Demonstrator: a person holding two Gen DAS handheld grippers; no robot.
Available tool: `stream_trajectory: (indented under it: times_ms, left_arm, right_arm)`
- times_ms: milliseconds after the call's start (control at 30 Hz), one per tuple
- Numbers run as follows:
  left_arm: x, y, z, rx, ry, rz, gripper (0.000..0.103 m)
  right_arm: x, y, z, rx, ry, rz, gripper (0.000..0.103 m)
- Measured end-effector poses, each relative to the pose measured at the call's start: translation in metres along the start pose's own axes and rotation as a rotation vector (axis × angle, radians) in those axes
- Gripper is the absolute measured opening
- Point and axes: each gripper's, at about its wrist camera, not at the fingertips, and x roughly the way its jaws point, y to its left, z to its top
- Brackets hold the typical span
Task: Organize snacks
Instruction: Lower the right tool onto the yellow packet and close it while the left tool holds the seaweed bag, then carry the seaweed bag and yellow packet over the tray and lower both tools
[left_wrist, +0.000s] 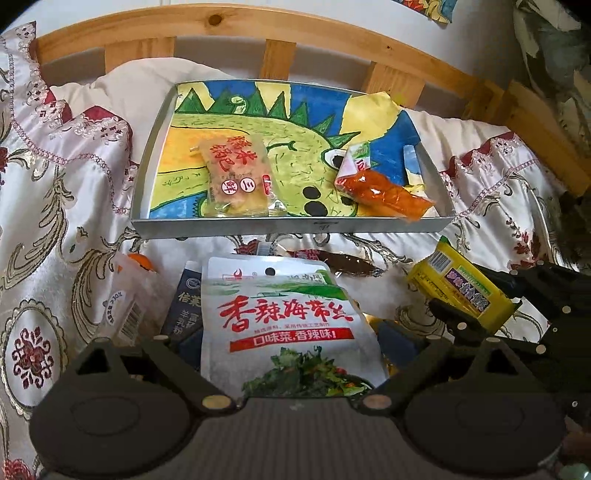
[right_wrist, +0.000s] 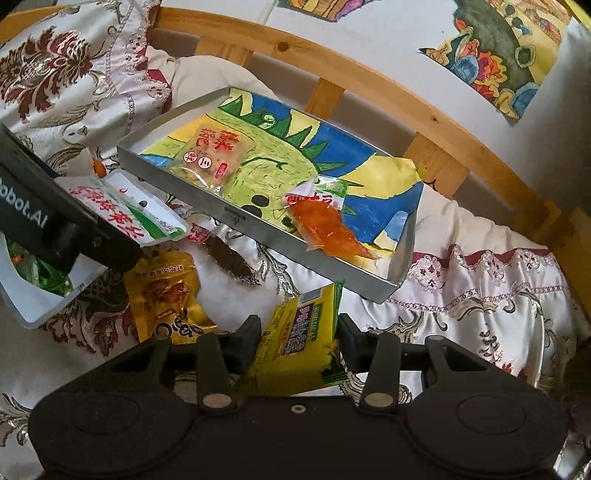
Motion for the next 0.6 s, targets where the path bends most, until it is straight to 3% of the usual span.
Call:
stream_trajectory:
  times_ms: [367, 600]
  left_arm:
    - [-0.013, 0.002, 0.004, -0.026, -0.107, 0.04, 0.096]
    - [-0.019, 0.005, 0.011, -0.049, -0.203, 0.074, 0.096]
  right_arm:
    - [-0.009, 0.006, 0.003, -0.057, -0.06, -0.045, 0.045]
    - [-0.019, 0.007, 0.009, -0.095, -0.151, -0.096, 0.045]
